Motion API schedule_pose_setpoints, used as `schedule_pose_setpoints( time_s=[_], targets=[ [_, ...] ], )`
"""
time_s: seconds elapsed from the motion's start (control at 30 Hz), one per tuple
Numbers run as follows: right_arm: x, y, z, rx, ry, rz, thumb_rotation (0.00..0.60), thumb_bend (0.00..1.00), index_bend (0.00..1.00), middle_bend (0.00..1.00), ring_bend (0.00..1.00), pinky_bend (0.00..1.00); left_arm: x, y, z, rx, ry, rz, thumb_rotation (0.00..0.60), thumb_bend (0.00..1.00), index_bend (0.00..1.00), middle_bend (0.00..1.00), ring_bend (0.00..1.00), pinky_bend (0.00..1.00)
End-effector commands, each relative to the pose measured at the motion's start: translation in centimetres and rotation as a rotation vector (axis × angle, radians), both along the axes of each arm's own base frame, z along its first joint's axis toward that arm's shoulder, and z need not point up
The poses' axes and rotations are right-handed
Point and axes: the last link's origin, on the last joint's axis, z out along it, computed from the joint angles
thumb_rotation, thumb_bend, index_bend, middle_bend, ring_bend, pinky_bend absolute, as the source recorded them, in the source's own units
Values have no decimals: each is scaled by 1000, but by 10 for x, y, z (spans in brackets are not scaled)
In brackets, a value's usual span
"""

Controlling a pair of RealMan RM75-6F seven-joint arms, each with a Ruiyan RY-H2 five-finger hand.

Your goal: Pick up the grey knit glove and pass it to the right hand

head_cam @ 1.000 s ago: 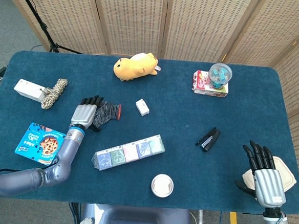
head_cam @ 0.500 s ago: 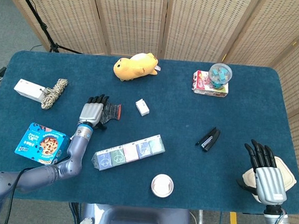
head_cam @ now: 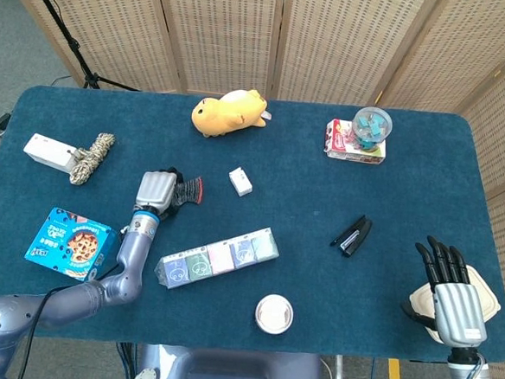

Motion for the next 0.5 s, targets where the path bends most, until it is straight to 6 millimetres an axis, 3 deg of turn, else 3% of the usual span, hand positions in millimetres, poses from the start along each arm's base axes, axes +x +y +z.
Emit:
schedule_pose_setpoints(
  time_s=[0.03, 0.5],
  targets=[
    [0, 0, 0, 2, -2, -1, 600, 0, 0, 0, 0, 0, -1, 0, 1, 7, 4, -3, 600, 201, 471, 320, 353, 452],
    [0, 3, -2, 17, 2, -5, 600, 0, 0, 0, 0, 0, 20, -9, 23, -85, -114, -129, 600, 332, 571, 402, 422, 495]
  ],
)
